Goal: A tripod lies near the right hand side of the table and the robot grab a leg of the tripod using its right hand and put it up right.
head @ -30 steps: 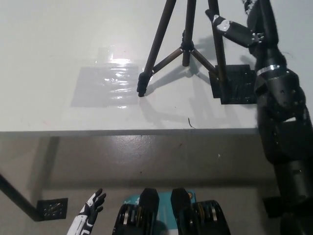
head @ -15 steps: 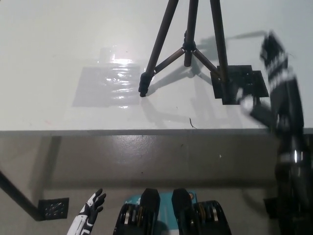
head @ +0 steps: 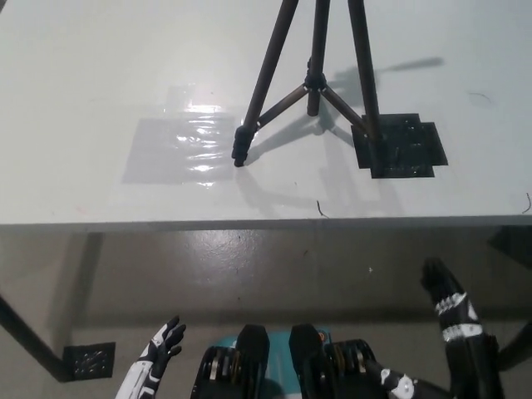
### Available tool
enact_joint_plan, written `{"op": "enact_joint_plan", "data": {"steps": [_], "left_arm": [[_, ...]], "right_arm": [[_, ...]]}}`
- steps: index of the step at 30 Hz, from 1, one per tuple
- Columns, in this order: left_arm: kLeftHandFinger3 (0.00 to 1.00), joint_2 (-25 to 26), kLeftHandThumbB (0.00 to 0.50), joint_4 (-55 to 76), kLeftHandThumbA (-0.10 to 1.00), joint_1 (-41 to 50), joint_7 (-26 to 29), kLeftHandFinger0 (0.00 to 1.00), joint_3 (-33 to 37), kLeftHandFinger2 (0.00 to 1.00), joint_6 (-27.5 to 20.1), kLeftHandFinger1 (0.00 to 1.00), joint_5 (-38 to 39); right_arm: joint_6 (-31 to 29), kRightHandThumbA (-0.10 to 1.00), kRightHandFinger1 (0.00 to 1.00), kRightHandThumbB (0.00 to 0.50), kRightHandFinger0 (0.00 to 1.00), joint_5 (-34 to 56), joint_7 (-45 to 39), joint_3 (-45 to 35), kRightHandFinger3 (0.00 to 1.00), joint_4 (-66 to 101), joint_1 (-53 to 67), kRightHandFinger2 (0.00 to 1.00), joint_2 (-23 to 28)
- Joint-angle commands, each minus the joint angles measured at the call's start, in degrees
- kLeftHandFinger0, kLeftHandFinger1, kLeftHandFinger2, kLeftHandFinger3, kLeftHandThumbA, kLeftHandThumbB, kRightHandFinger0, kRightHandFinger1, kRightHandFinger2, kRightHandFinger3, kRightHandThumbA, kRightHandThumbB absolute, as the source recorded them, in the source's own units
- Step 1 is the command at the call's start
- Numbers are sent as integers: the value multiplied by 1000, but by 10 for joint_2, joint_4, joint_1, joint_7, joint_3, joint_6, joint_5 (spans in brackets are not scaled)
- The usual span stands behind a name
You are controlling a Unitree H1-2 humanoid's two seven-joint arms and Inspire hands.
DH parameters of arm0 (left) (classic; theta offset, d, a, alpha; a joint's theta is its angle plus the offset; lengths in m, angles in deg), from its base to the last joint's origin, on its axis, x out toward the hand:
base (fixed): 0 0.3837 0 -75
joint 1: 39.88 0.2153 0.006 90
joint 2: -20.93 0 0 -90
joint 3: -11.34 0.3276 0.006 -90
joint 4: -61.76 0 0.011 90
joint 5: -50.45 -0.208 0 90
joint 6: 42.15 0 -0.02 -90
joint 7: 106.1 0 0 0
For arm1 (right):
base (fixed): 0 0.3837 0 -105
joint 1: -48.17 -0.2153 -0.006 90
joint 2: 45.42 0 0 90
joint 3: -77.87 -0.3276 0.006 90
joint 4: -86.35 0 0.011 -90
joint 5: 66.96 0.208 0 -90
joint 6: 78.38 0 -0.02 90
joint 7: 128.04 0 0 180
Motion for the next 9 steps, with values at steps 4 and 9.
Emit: {"op": "enact_joint_plan", "data": {"steps": [4, 9], "left_arm": [[1000, 8, 349, 25, 1000, -8, -22, 1000, 6, 1000, -24, 1000, 27], [1000, 7, 351, 26, 1000, -8, -24, 1000, 5, 1000, -23, 1000, 29]], "right_arm": [[-72, 1000, 1000, 487, 1000, 21, 13, -27, 1000, -166, -48, 1000, -20], [-72, 1000, 1000, 446, 1000, 35, -4, -34, 1000, -203, -56, 1000, -16]]}}
